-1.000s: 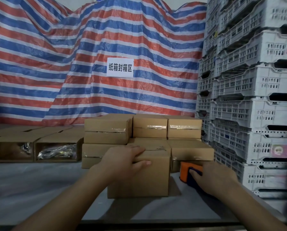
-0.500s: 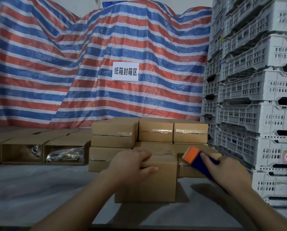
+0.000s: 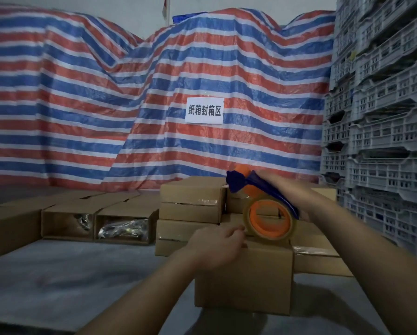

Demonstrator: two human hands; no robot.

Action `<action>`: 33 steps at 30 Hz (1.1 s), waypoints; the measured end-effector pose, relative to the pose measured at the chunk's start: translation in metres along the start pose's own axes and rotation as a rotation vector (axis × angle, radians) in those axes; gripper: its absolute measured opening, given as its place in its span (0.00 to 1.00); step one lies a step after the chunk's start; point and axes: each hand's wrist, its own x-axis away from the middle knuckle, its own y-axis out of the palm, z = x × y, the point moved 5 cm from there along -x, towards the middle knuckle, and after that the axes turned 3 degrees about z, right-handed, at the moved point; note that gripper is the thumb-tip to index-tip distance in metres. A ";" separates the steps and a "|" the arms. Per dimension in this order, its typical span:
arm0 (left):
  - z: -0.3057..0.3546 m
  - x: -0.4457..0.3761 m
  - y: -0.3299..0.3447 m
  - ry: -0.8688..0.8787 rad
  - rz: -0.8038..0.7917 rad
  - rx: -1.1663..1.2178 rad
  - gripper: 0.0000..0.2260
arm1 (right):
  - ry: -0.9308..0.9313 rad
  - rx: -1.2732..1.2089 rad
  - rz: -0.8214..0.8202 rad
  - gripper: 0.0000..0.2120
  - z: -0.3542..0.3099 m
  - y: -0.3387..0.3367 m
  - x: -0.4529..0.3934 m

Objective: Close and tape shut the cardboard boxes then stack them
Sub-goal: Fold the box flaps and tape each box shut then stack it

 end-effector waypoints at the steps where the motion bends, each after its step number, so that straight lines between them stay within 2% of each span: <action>1: -0.001 -0.001 0.000 -0.027 -0.001 0.062 0.18 | -0.009 -0.007 -0.019 0.25 0.002 0.001 -0.002; 3: -0.003 -0.002 -0.002 -0.090 -0.005 0.258 0.17 | -0.007 -0.020 -0.053 0.27 0.006 0.000 -0.003; 6: -0.004 -0.002 -0.015 -0.235 0.014 0.739 0.16 | 0.014 -0.019 -0.075 0.27 0.008 -0.001 -0.003; 9: -0.007 -0.008 -0.033 -0.313 0.060 0.997 0.25 | 0.019 0.021 -0.089 0.28 0.006 0.002 -0.003; 11: -0.009 -0.013 -0.040 -0.378 0.071 1.034 0.30 | 0.025 0.038 -0.103 0.28 0.004 0.003 -0.003; 13: -0.009 -0.017 -0.044 -0.412 0.071 1.061 0.30 | 0.024 0.058 -0.124 0.29 0.001 0.005 -0.003; 23: 0.002 -0.021 -0.042 -0.472 0.076 1.160 0.14 | 0.026 0.111 -0.155 0.35 -0.001 0.006 -0.001; 26: 0.005 -0.019 -0.040 -0.456 0.099 1.164 0.06 | 0.023 0.147 -0.156 0.32 -0.002 0.007 0.000; 29: 0.004 -0.016 -0.037 -0.468 0.179 1.204 0.05 | 0.024 0.168 -0.154 0.34 -0.002 0.007 -0.002; 33: 0.003 -0.013 -0.033 -0.498 0.335 1.222 0.04 | 0.032 0.203 -0.171 0.31 -0.009 0.011 -0.006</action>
